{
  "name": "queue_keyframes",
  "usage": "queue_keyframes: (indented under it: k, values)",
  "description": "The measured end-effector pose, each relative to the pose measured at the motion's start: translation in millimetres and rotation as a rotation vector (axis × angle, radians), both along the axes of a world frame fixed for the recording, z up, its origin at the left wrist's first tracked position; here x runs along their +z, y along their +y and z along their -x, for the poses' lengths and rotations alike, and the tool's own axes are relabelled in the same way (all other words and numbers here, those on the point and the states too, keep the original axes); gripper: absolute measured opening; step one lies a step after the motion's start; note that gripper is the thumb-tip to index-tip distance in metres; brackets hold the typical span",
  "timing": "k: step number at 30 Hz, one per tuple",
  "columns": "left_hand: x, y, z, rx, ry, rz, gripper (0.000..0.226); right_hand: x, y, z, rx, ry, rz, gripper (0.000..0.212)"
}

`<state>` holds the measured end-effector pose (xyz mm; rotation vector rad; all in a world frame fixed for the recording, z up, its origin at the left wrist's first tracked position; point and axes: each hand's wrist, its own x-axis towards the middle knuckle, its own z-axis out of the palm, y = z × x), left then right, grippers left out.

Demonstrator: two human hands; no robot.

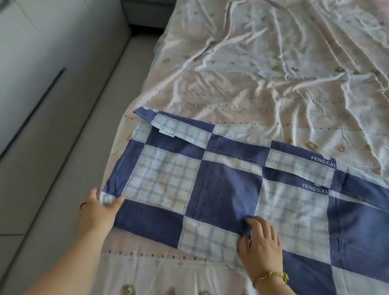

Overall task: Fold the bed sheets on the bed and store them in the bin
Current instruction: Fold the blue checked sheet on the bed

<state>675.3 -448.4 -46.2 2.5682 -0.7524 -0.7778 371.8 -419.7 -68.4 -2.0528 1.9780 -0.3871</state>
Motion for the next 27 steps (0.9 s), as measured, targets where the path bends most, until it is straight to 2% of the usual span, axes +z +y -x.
queue_keyframes:
  k: [2, 5, 6, 9, 11, 13, 15, 16, 17, 19, 21, 22, 24, 27]
  values:
    - [2.4, -4.7, -12.8, -0.007, 0.057, 0.081, 0.027, 12.3, -35.0, -22.8, 0.008, -0.055, 0.072, 0.026]
    - [9.3, -12.7, -19.8, 0.045, 0.199, 0.237, 0.006, 28.1, -97.6, -78.4, 0.077, -0.027, 0.127, 0.033]
    - [9.8, -13.1, -19.7, 0.085, 0.253, 0.272, 0.006, 36.2, -117.9, -99.6, 0.118, -0.021, 0.082, 0.037]
    - [-3.8, -6.8, -28.8, 0.167, 0.347, 0.263, 0.028, 43.6, -173.8, -161.4, 0.272, 0.043, -0.153, 0.057]
    - [-14.0, -1.2, -32.0, 0.168, 0.410, 0.238, 0.031, 41.2, -199.1, -189.6, 0.329, 0.117, -0.209, 0.063]
    - [-21.0, -0.3, -35.1, 0.099, 0.433, 0.213, 0.029, 33.0, -219.1, -208.4, 0.328, 0.195, -0.234, 0.058]
    - [-27.3, -0.7, -35.6, 0.052, 0.452, 0.196, 0.026, 23.4, -228.9, -216.3, 0.262, 0.235, -0.250, 0.039]
    - [-31.1, -1.9, -36.7, 0.059, 0.470, 0.186, 0.026, 16.6, -231.1, -216.8, 0.224, 0.240, -0.203, 0.034]
    - [-35.8, -3.1, -39.1, 0.081, 0.484, 0.173, 0.028, 9.0, -228.1, -217.7, 0.200, 0.209, -0.061, 0.032]
    - [-41.8, -4.7, -43.1, 0.115, 0.507, 0.171, 0.027, 0.9, -210.5, -215.4, 0.179, 0.027, 0.245, 0.029]
    - [-45.1, -5.3, -47.4, 0.105, 0.552, 0.153, 0.024, -12.3, -188.8, -207.6, 0.197, -0.086, 0.381, 0.033]
    - [-46.4, -5.4, -49.2, 0.098, 0.580, 0.149, 0.023, -19.4, -178.6, -204.5, 0.250, -0.043, 0.361, 0.037]
    - [-45.5, -4.2, -52.0, 0.111, 0.640, 0.153, 0.021, -23.8, -165.7, -202.5, 0.335, 0.078, 0.192, 0.041]
    - [-33.8, -2.9, -53.3, 0.166, 0.678, 0.231, 0.027, -4.6, -169.9, -212.5, 0.315, 0.157, -0.286, 0.044]
